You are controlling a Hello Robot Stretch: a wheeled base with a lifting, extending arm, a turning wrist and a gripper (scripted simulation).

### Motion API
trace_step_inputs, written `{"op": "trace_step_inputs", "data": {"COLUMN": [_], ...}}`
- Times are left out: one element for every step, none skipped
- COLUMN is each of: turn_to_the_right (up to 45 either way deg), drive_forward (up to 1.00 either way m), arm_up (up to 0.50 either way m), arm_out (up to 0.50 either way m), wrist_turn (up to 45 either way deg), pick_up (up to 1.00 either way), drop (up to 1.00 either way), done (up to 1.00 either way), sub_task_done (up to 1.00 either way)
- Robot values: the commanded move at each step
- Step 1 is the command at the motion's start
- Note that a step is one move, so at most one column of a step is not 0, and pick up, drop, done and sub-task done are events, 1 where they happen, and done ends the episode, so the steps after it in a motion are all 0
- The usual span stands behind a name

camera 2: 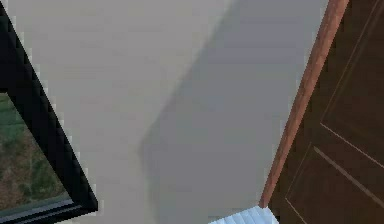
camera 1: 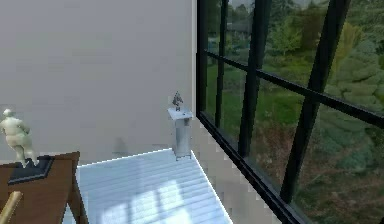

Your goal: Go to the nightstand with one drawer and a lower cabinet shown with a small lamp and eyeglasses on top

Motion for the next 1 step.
{"op": "trace_step_inputs", "data": {"turn_to_the_right": [0.0], "drive_forward": [0.05], "arm_up": [0.00], "arm_out": [0.00], "wrist_turn": [0.0], "pick_up": [0.00], "drop": [0.00], "done": [0.00], "sub_task_done": [0.00]}}
